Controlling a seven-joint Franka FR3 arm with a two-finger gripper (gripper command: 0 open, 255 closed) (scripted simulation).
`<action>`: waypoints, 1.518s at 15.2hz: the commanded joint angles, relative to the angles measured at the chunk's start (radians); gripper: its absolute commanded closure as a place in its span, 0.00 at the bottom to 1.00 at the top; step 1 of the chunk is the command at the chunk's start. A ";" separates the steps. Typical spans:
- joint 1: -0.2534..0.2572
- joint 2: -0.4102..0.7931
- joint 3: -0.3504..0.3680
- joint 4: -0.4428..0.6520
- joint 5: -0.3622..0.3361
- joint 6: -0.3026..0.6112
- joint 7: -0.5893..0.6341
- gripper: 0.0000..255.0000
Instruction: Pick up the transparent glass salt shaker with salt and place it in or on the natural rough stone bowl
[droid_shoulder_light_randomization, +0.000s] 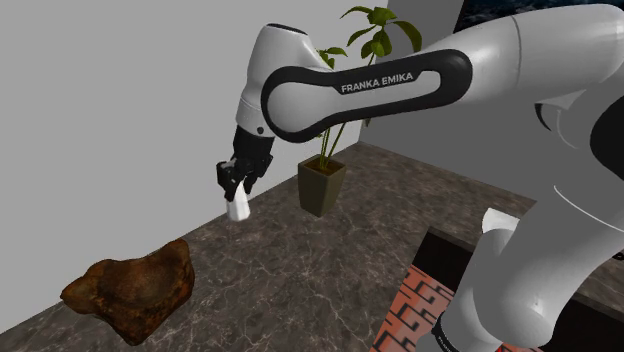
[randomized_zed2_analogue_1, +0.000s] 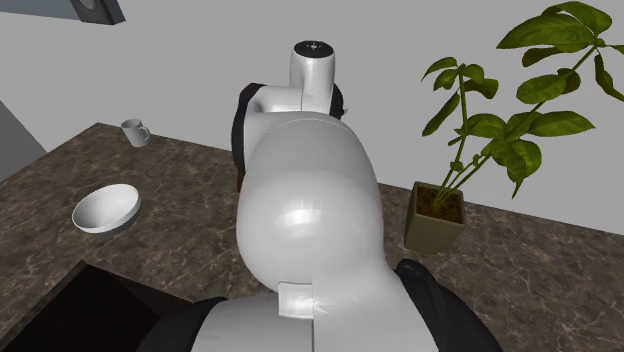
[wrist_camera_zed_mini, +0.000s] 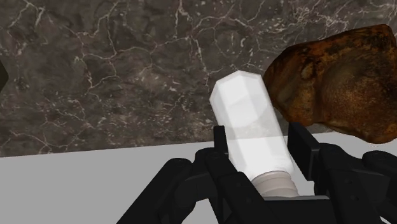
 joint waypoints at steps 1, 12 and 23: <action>0.000 -0.005 0.000 0.023 -0.001 -0.027 0.003 1.00; 0.067 0.194 0.109 0.298 -0.119 -0.105 0.226 1.00; 0.222 0.499 0.163 0.672 -0.305 -0.207 0.447 1.00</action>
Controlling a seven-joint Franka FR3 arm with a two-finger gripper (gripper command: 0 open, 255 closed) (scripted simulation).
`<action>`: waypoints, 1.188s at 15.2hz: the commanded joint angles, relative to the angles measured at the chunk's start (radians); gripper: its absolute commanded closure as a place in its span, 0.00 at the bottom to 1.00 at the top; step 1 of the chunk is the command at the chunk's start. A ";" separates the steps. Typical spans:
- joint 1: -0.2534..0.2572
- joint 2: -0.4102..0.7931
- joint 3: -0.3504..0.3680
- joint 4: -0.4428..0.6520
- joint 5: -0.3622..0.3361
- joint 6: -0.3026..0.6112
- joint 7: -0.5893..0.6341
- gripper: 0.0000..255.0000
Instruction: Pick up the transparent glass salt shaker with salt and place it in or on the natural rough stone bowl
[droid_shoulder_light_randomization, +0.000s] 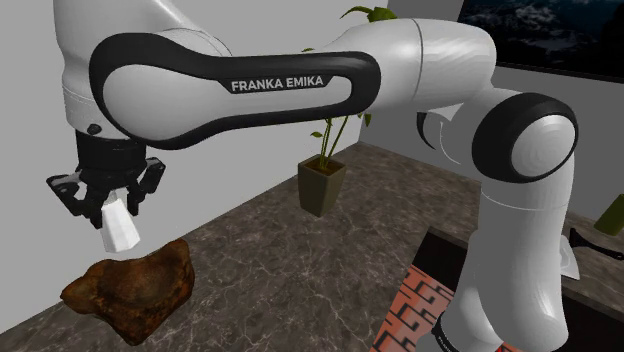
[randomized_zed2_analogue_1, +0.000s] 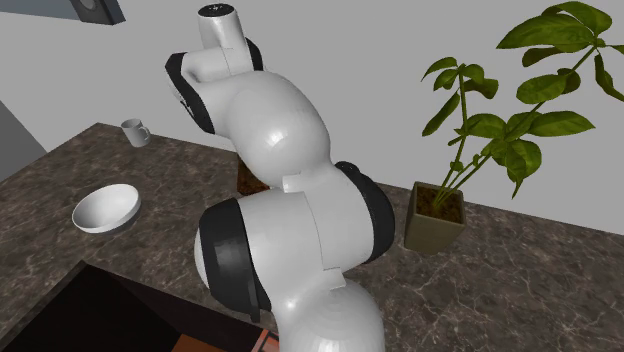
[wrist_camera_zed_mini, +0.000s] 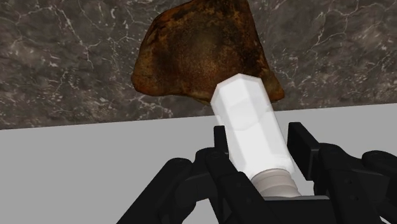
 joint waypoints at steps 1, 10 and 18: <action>0.006 0.007 0.000 -0.012 -0.006 0.018 0.011 1.00; -0.003 0.007 -0.005 -0.133 -0.013 0.139 0.022 1.00; -0.004 0.014 -0.008 -0.179 -0.020 0.190 0.029 1.00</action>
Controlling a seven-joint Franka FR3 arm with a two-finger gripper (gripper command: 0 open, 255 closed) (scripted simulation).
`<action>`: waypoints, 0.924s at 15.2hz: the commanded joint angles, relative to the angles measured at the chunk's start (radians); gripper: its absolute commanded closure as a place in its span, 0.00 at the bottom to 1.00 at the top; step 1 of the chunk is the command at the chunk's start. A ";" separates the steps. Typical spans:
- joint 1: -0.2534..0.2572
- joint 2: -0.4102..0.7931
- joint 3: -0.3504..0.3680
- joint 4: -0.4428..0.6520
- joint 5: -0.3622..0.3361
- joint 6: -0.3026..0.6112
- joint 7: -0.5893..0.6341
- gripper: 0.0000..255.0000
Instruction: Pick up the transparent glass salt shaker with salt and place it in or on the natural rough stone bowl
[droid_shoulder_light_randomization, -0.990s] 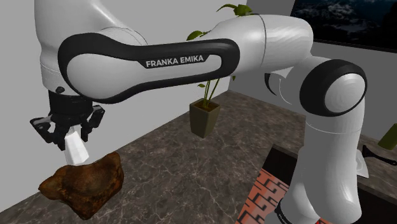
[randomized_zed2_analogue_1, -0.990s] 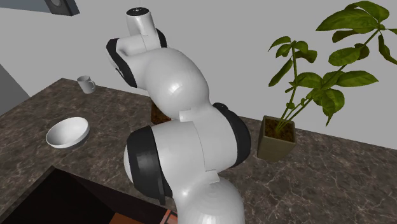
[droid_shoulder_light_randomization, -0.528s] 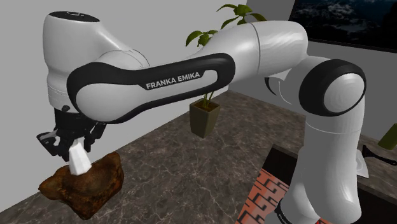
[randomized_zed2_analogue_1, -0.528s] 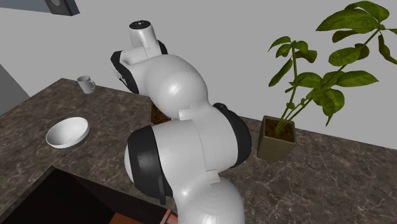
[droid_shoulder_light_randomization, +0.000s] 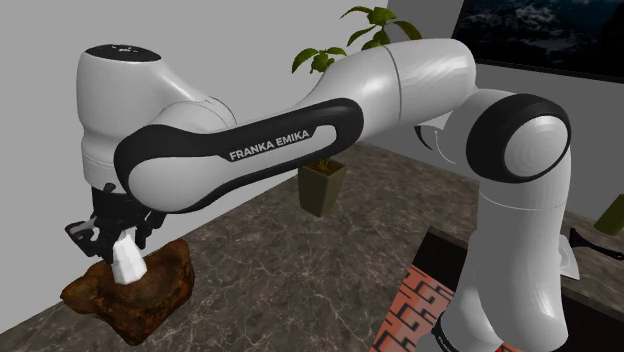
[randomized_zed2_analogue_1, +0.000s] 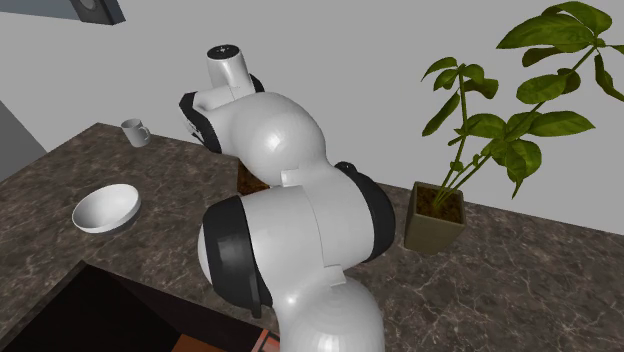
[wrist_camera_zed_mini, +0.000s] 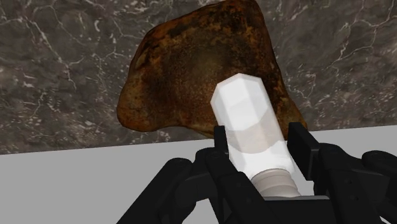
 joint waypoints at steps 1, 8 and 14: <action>0.000 0.001 0.000 0.000 0.000 0.001 0.000 1.00; 0.000 0.001 0.000 0.000 0.000 0.001 0.000 0.00; -0.009 -0.059 0.011 0.041 0.031 -0.095 -0.019 0.00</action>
